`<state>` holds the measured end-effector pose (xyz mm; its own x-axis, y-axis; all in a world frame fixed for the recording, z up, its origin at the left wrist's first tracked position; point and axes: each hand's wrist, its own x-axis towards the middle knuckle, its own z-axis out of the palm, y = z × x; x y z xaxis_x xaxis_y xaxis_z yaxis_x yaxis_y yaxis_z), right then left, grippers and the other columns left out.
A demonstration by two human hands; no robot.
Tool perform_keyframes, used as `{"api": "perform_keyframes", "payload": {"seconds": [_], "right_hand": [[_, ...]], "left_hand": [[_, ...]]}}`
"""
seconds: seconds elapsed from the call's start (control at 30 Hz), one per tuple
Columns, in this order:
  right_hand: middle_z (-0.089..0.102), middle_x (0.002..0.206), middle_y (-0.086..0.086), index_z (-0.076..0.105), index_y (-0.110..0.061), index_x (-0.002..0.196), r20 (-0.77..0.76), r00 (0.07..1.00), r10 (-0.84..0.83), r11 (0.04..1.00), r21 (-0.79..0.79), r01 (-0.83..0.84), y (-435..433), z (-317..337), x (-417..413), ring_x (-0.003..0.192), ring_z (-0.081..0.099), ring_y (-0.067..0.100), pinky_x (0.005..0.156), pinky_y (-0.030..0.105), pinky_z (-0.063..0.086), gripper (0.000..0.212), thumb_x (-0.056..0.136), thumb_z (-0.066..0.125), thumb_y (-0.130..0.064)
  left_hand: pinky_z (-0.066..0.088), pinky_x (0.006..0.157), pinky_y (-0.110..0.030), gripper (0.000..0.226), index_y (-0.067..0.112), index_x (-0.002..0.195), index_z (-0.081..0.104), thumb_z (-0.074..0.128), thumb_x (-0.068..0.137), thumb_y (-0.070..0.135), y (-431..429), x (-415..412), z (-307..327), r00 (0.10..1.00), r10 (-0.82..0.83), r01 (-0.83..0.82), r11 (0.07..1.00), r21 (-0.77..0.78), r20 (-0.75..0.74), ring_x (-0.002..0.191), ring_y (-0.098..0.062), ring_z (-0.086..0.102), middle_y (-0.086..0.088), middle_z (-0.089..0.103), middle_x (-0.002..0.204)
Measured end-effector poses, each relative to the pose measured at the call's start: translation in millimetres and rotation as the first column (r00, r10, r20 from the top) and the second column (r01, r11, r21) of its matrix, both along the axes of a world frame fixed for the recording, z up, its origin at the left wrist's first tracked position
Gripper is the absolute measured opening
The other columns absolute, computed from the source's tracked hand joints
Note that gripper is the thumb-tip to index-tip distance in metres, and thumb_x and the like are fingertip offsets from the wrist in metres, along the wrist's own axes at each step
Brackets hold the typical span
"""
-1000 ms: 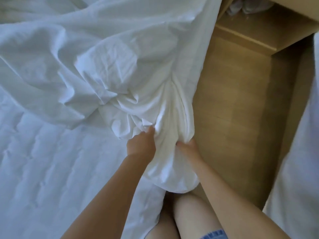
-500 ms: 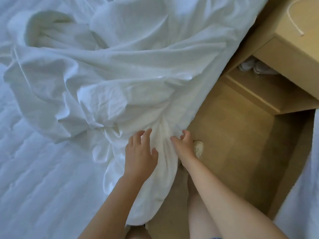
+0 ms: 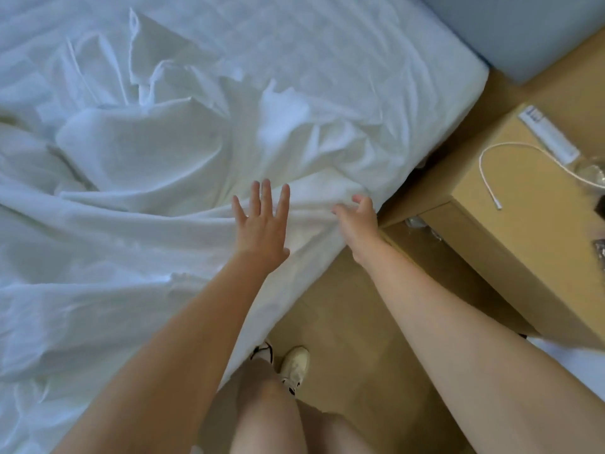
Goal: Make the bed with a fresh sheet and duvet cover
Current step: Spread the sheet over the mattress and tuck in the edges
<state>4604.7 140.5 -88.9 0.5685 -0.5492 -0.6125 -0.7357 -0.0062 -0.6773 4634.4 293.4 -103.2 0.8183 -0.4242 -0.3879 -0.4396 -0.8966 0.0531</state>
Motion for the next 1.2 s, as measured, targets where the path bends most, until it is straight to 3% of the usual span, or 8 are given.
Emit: {"api": "perform_keyframes", "payload": {"seconds": [0.13, 0.23, 0.33, 0.6, 0.7, 0.83, 0.97, 1.2], "right_hand": [[0.020, 0.148, 0.002, 0.024, -0.023, 0.145, -0.077, 0.980, 0.182, 0.945, -0.264, -0.196, -47, -8, 38, 0.128, 0.031, 0.023, 0.090, 0.034, 0.038, 0.071, 0.085, 0.061, -0.027], [0.015, 0.153, 0.002, 0.012, -0.025, 0.148, -0.275, 0.881, 0.385, 0.759, -0.449, -0.472, -77, -26, 68, 0.139, 0.019, 0.026, 0.108, 0.045, 0.029, 0.092, 0.078, 0.070, -0.039], [0.002, 0.158, 0.001, -0.008, -0.029, 0.150, -0.466, 0.726, 0.506, 0.663, -0.328, -0.673, -92, -46, 89, 0.146, 0.002, 0.022, 0.115, 0.051, 0.007, 0.117, 0.070, 0.074, -0.053], [0.045, 0.120, -0.016, 0.027, -0.031, 0.138, -0.494, 0.216, 0.842, 0.221, -0.050, -0.974, -81, -36, 82, 0.123, 0.041, 0.014, 0.115, 0.045, 0.009, 0.092, 0.063, 0.073, -0.058], [0.053, 0.091, -0.019, 0.047, -0.031, 0.108, -0.260, 0.469, 0.844, 0.423, -0.215, -0.880, -74, -29, 87, 0.103, 0.057, 0.021, 0.090, 0.028, 0.039, 0.021, 0.090, 0.057, -0.029], [0.059, 0.081, -0.010, 0.056, -0.020, 0.091, 0.068, 0.716, 0.695, 0.708, -0.241, -0.664, -58, 5, 138, 0.078, 0.057, 0.012, 0.058, 0.012, 0.042, 0.016, 0.093, 0.050, -0.006], [0.057, 0.067, -0.013, 0.056, -0.018, 0.076, 0.275, 0.697, 0.662, 0.749, -0.211, -0.628, -40, 54, 200, 0.059, 0.050, 0.000, 0.052, 0.010, 0.039, 0.020, 0.089, 0.048, -0.004], [0.058, 0.069, 0.002, 0.058, -0.014, 0.077, 0.310, 0.572, 0.759, 0.640, -0.194, -0.743, -12, 111, 304, 0.060, 0.048, 0.009, 0.055, 0.022, 0.039, 0.007, 0.079, 0.051, -0.014]], "left_hand": [[0.002, 0.112, -0.060, 0.122, 0.019, 0.142, -0.032, 0.066, 0.077, 0.053, -25, 30, -24, 0.995, 0.056, -0.049, 0.996, 0.080, -0.081, 0.144, -0.037, -0.008, -0.021, -0.013, 0.155], [0.016, 0.112, -0.054, 0.092, 0.013, 0.149, -0.006, 0.059, 0.086, 0.030, -29, 44, -48, 0.990, 0.075, -0.063, 0.993, 0.104, -0.120, 0.135, -0.032, 0.030, -0.015, 0.026, 0.146], [0.040, 0.089, -0.034, 0.039, 0.010, 0.126, 0.039, 0.047, 0.088, 0.011, -25, 56, -49, 0.970, 0.114, -0.120, 0.993, -0.013, -0.217, 0.105, -0.027, 0.056, -0.007, 0.056, 0.119], [0.040, 0.063, -0.034, 0.011, 0.014, 0.092, 0.044, 0.052, 0.083, 0.014, 2, 71, 8, 0.824, 0.416, -0.553, 0.741, -0.382, -0.385, 0.078, -0.027, 0.055, -0.001, 0.060, 0.083], [0.035, 0.058, -0.030, 0.011, 0.014, 0.092, 0.049, 0.055, 0.083, 0.015, 9, 81, 21, 0.806, 0.459, -0.590, 0.673, -0.446, -0.373, 0.073, -0.024, 0.051, 0.003, 0.059, 0.079], [0.027, 0.048, -0.022, 0.021, 0.025, 0.068, 0.033, 0.051, 0.076, 0.019, 24, 104, 38, 0.754, 0.552, -0.648, 0.536, -0.541, -0.356, 0.058, -0.019, 0.041, 0.008, 0.043, 0.058], [0.027, 0.048, -0.032, 0.018, 0.026, 0.064, 0.025, 0.043, 0.064, 0.022, 37, 126, 64, 0.719, 0.618, -0.651, 0.441, -0.618, -0.318, 0.049, -0.015, 0.036, 0.005, 0.039, 0.051], [0.035, 0.055, -0.035, 0.016, 0.027, 0.066, 0.029, 0.045, 0.067, 0.023, 81, 216, 109, 0.785, 0.607, -0.551, 0.592, -0.588, -0.125, 0.063, -0.031, 0.048, 0.009, 0.039, 0.056]]}}
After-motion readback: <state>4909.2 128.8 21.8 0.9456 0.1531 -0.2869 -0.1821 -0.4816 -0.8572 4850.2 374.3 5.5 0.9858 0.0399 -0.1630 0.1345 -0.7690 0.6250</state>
